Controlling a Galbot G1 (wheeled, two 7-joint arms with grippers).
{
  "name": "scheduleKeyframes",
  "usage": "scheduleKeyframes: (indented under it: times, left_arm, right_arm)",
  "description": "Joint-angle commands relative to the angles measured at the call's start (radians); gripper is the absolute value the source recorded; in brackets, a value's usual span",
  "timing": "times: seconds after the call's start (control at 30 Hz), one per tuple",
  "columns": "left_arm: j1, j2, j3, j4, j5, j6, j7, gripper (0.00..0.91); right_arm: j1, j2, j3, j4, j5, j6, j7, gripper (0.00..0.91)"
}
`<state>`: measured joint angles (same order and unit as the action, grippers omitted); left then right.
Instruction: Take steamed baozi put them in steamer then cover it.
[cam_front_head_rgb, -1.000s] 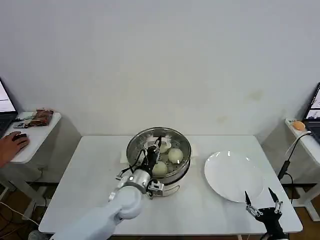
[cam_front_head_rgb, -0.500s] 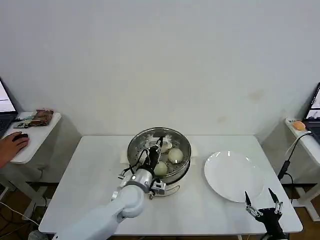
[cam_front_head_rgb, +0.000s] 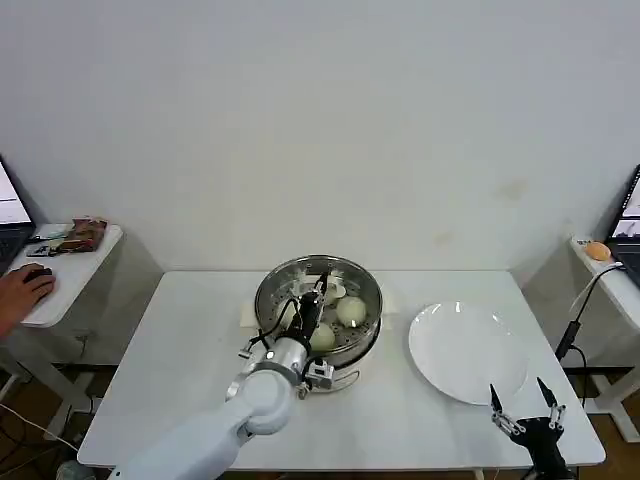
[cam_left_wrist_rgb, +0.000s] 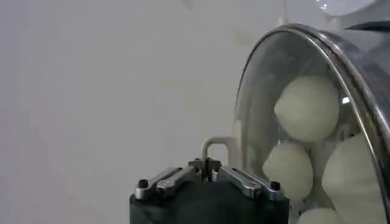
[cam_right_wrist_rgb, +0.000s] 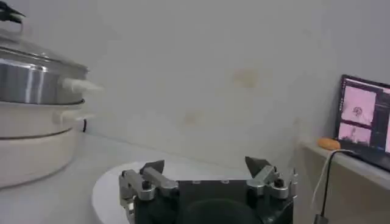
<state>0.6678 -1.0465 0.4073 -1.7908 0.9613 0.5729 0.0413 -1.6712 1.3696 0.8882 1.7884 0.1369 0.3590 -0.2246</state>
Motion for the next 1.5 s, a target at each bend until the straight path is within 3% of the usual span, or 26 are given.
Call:
scheduleKeyframes:
  times: [0.03, 0.1, 0.13, 0.17, 0.2, 0.27, 0.57, 0.87, 1.0, 1.2, 1.37, 1.5]
  left_arm:
    - [0.003, 0.002, -0.002, -0.001, 0.000, 0.001, -0.001, 0.000]
    - [0.005, 0.003, -0.003, -0.004, -0.002, 0.001, -0.001, 0.050]
    - [0.005, 0.003, -0.003, -0.004, -0.003, 0.001, -0.001, 0.191]
    - [0.007, 0.004, -0.003, -0.006, -0.003, 0.001, -0.001, 0.262]
    - [0.007, 0.004, -0.002, -0.006, -0.003, 0.001, -0.001, 0.393]
    - [0.008, 0.005, -0.002, -0.008, -0.003, 0.002, -0.003, 0.887]
    - [0.035, 0.013, -0.045, -0.065, -0.030, 0.001, -0.009, 0.907]
    - [0.139, 0.107, -0.173, -0.238, -0.194, -0.011, 0.034, 0.907]
    - [0.214, 0.158, -0.282, -0.369, -0.398, -0.011, 0.045, 0.907]
    - [0.327, 0.176, -0.514, -0.495, -0.879, -0.030, -0.009, 0.907]
    - [0.431, 0.145, -0.652, -0.487, -1.187, -0.109, -0.047, 0.907]
    - [0.559, 0.123, -0.776, -0.449, -1.416, -0.244, -0.089, 0.907]
  right_arm:
    - [0.002, 0.000, 0.000, -0.001, 0.000, 0.000, 0.000, 0.907]
    - [0.002, 0.001, 0.000, -0.003, -0.001, 0.001, 0.000, 0.907]
    - [0.002, 0.000, 0.000, -0.003, -0.002, 0.001, 0.000, 0.907]
    - [0.002, 0.000, 0.000, -0.004, -0.002, 0.002, 0.000, 0.907]
    - [0.003, 0.000, 0.001, -0.006, -0.002, 0.003, 0.001, 0.907]
    - [0.003, 0.000, 0.002, -0.006, -0.002, 0.003, 0.001, 0.907]
    - [0.000, 0.000, 0.006, -0.010, -0.006, 0.008, 0.000, 0.907]
    - [-0.002, -0.003, 0.009, -0.009, -0.006, 0.011, 0.000, 0.907]
    - [-0.004, -0.003, 0.008, -0.007, -0.009, 0.011, 0.000, 0.907]
    - [-0.006, -0.006, 0.007, -0.002, -0.009, 0.012, -0.001, 0.907]
    - [-0.006, -0.012, 0.006, 0.008, 0.000, 0.011, -0.004, 0.907]
    - [-0.006, -0.020, 0.006, 0.016, 0.017, 0.011, -0.013, 0.907]
